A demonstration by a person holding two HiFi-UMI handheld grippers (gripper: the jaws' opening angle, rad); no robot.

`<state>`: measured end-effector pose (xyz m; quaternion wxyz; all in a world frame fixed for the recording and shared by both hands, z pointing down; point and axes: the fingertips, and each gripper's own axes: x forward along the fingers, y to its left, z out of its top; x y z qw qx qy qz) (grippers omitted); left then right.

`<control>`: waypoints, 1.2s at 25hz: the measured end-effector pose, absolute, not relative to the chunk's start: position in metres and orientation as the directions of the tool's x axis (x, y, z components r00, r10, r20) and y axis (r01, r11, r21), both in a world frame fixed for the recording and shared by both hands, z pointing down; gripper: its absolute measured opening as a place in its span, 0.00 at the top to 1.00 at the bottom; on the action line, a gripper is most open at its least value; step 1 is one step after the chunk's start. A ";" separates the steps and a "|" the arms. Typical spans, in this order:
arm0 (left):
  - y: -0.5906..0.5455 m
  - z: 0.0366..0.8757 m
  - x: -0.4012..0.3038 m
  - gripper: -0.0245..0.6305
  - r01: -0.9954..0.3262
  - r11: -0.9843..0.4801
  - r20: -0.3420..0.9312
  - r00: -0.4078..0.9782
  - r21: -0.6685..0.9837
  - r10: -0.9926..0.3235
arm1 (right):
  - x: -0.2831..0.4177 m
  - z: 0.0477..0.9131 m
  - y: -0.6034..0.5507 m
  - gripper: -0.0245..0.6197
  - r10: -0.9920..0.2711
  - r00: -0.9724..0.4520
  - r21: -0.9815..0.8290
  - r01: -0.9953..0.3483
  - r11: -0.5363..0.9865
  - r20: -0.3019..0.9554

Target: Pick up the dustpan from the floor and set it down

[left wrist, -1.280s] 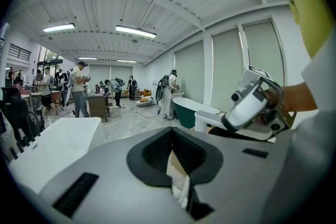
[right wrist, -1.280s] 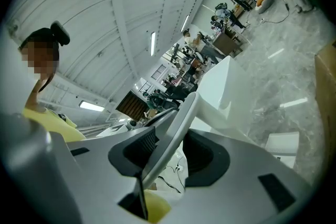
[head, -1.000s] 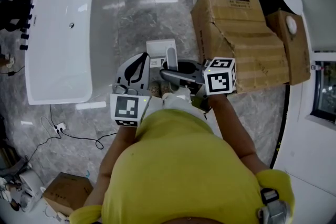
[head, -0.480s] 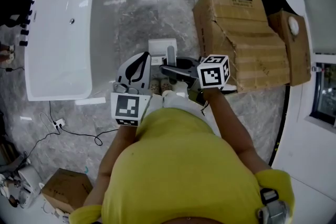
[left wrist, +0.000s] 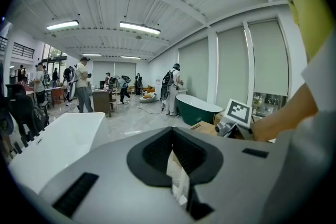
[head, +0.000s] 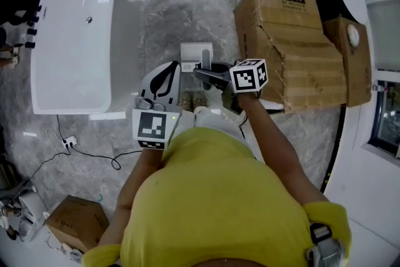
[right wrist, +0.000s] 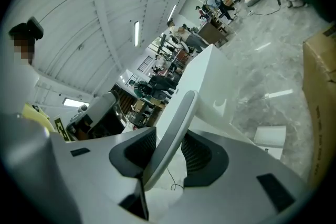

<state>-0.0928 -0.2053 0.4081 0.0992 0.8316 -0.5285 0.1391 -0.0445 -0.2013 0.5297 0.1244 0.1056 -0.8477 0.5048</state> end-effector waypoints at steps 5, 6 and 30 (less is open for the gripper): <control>-0.205 0.410 -0.098 0.96 -0.910 -0.414 0.344 0.395 0.018 -0.852 | -0.048 0.556 -0.216 0.72 -0.049 -0.935 -0.823 -0.334 0.459 0.352; -0.205 0.411 -0.098 0.96 -0.911 -0.413 0.345 0.394 0.019 -0.852 | -0.049 0.560 -0.220 0.72 -0.052 -0.934 -0.825 -0.337 0.453 0.354; -0.204 0.408 -0.096 0.96 -0.893 -0.450 0.329 0.433 0.029 -0.839 | 0.003 0.586 -0.235 0.49 -0.253 -0.709 -0.588 -0.695 0.414 0.659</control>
